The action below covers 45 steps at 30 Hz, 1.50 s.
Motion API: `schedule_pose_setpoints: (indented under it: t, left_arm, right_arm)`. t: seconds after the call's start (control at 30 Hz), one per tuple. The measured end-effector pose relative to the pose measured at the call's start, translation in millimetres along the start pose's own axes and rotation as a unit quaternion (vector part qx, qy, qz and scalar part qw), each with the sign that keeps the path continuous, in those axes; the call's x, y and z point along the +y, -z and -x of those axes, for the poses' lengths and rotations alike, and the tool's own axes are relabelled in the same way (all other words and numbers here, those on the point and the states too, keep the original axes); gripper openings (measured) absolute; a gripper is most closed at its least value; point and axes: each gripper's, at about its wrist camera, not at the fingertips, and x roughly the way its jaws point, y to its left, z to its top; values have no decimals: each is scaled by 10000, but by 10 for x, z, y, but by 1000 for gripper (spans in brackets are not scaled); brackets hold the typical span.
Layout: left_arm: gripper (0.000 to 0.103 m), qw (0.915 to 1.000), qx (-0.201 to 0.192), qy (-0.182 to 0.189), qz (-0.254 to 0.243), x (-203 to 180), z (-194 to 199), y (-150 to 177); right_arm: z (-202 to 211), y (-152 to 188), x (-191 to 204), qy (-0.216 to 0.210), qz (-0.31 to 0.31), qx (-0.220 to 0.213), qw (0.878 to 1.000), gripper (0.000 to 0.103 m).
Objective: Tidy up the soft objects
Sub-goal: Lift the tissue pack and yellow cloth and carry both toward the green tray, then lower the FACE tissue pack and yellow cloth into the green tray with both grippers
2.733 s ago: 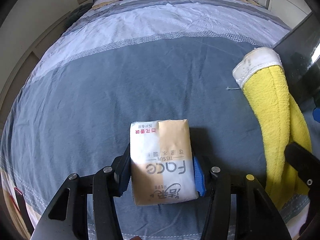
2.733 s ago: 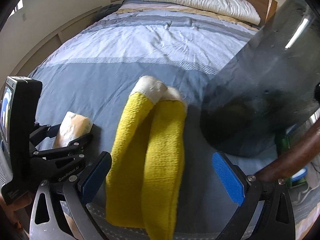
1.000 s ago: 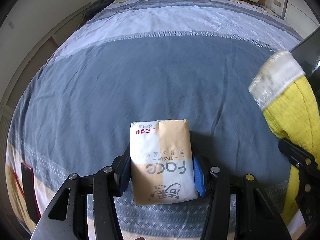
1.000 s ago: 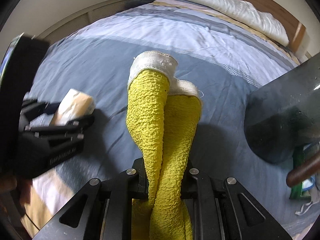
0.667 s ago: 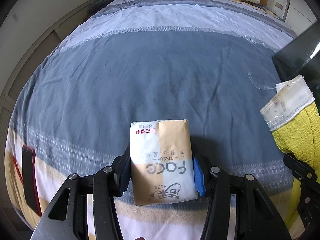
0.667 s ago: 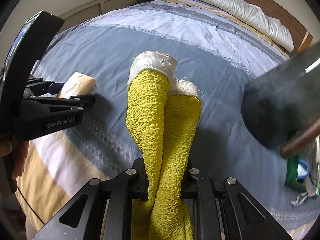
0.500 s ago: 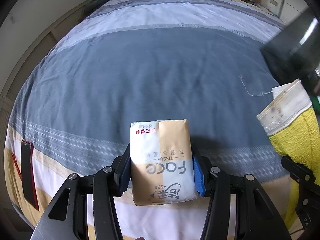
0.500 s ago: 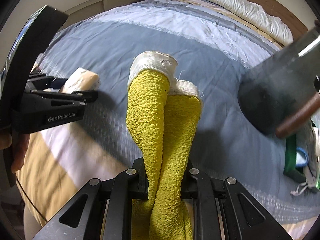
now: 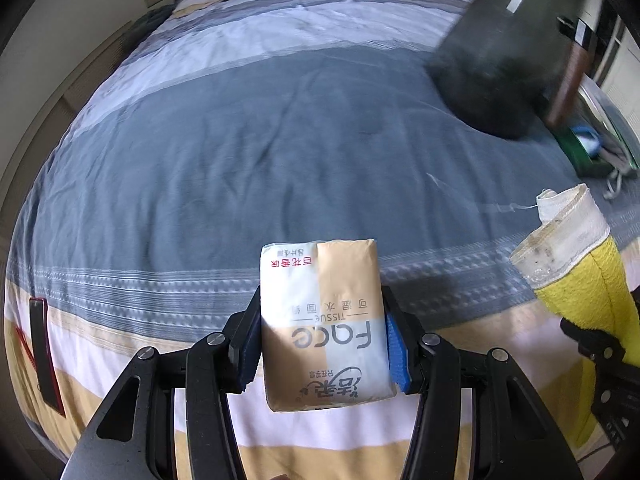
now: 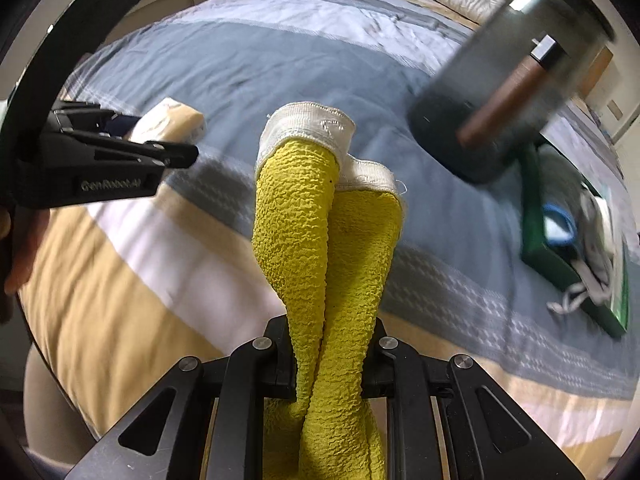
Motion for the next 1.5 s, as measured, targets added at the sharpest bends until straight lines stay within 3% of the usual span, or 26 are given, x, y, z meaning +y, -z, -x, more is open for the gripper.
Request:
schedule_pose_setpoints:
  t: [0.37, 0.73, 1.23, 1.5]
  left_arm:
    - [46, 9970, -28, 479, -616, -787, 220, 74]
    - [46, 9856, -262, 1110, -1248, -1794, 571, -28]
    - [46, 9806, -556, 1531, -1087, -2622, 717, -571]
    - [46, 9795, -833, 1600, -901, -2965, 798, -1048]
  right_arm:
    - [380, 566, -574, 525, -342, 255, 9977, 17]
    - [800, 916, -1184, 1001, -957, 137, 9903, 18]
    - [1015, 1078, -1937, 1261, -1615, -229, 9785, 18]
    - [1120, 1018, -2464, 1353, -1919, -520, 9707, 18]
